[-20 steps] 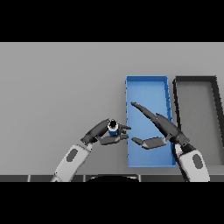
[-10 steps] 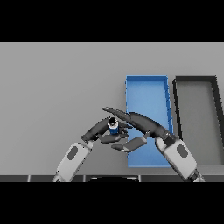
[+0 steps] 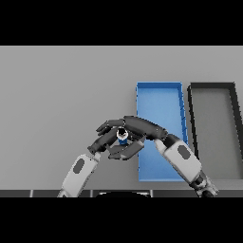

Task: Pick up the blue pipe and place it into the blue bin.

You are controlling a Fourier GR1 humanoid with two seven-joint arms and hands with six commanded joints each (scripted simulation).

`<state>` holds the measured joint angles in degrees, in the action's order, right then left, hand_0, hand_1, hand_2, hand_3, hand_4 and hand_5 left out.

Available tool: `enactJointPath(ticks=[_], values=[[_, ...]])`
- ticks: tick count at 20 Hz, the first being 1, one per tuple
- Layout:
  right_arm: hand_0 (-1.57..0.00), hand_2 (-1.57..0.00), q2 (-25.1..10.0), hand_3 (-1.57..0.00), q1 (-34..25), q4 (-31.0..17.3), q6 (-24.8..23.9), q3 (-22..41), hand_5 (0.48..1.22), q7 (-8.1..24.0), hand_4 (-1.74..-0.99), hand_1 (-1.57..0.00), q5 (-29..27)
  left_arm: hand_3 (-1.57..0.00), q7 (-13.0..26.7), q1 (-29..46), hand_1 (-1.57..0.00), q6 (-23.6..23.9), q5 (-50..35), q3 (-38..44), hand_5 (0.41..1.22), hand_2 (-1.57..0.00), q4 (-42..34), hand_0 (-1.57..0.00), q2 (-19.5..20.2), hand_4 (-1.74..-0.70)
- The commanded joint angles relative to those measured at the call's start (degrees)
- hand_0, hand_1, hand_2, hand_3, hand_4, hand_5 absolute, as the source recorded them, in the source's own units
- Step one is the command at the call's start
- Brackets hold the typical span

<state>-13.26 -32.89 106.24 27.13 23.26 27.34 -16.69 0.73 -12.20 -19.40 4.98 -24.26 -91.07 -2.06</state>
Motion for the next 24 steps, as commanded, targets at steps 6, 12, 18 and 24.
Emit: enactJointPath(ticks=[6,12,18,24], values=[[-1.29,-1.30,1.9,-1.10,0.2,-0.1,-1.6,1.0,0.765,-0.4,-1.606,-1.29,-2.5,-1.53,-1.4,1.4,-1.57,-1.1,-0.8,0.3,1.221,-1.57,0.0,-1.57,-1.4,-1.69],[-1.50,-1.50,1.0,-1.43,0.5,0.2,-2.4,3.5,1.101,-2.9,-1.702,-1.50,-0.6,-1.44,-3.0,1.4,-1.57,-2.3,-0.6,1.6,1.221,-1.57,0.0,-1.57,-2.2,-1.73],[-1.55,-1.55,2.3,-1.54,1.0,-0.4,-5.4,3.6,1.190,-5.7,-1.731,-1.55,1.5,-1.45,-4.1,1.1,-1.57,0.2,3.0,1.6,1.221,-1.57,-0.8,-1.57,-1.9,-1.72],[-1.57,-1.57,2.4,-1.56,1.8,0.9,-6.6,4.0,1.213,-4.0,-1.738,-1.57,1.4,-0.38,-4.0,0.7,-0.44,-5.8,6.6,2.0,1.132,-0.42,-0.7,-0.48,0.0,-1.14]])
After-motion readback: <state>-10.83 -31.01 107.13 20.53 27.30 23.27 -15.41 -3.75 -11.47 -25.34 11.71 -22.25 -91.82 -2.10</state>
